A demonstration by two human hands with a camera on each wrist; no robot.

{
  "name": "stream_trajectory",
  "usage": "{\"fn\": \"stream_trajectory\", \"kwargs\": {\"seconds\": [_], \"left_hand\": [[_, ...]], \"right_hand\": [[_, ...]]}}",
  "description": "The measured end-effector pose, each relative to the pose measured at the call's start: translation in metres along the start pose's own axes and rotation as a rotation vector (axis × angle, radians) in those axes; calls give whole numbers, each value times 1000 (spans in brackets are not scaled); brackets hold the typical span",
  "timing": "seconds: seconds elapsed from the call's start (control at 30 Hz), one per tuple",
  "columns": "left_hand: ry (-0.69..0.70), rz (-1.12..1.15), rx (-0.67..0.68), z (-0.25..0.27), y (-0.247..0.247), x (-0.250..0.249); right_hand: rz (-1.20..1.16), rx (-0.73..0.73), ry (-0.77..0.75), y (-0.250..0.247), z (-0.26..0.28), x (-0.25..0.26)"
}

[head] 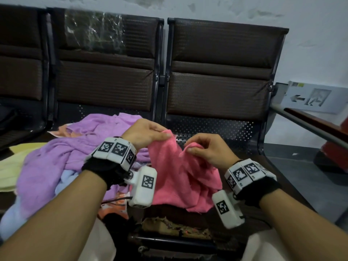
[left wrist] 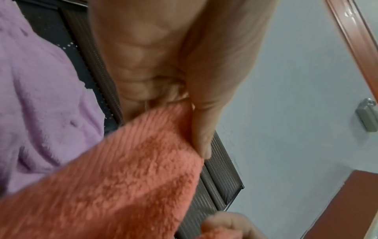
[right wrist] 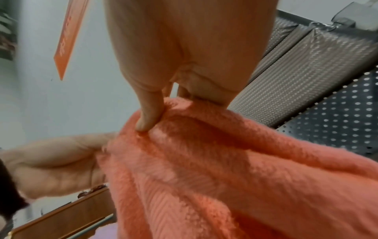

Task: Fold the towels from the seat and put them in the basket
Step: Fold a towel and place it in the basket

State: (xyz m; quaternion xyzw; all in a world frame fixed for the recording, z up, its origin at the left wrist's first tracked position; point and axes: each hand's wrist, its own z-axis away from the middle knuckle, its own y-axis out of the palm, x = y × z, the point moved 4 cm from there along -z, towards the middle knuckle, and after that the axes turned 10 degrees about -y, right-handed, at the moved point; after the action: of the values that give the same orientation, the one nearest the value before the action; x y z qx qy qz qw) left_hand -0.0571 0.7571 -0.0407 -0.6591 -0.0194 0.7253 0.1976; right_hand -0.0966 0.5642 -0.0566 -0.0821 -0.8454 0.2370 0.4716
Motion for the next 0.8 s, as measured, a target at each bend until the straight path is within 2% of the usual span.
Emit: {"fn": "stream_trajectory", "kwargs": {"seconds": [0.1,0.23,0.4,0.5,0.67,0.73,0.8], "left_hand": [[1,83,-20,-3,2,2],[10,199,9,-1,20,2],[-70,320,181,7,41,-2],[7,288,294,14,50,-7],[39,168,152,8,50,0],[117,-56,51,4,42,2],[250,-390,-76,4,34,3]], "right_hand": [[-43,34,-49,4,-1,13],[-61,-120,-47,9,-5,17],[5,-338,113,11,-6,1],[-57,-414,170,8,-7,-4],[-193,-411,203,8,-7,-6],[-195,-379,172,5,-8,-4],[-154,-293,136,3,-6,-3]]}}
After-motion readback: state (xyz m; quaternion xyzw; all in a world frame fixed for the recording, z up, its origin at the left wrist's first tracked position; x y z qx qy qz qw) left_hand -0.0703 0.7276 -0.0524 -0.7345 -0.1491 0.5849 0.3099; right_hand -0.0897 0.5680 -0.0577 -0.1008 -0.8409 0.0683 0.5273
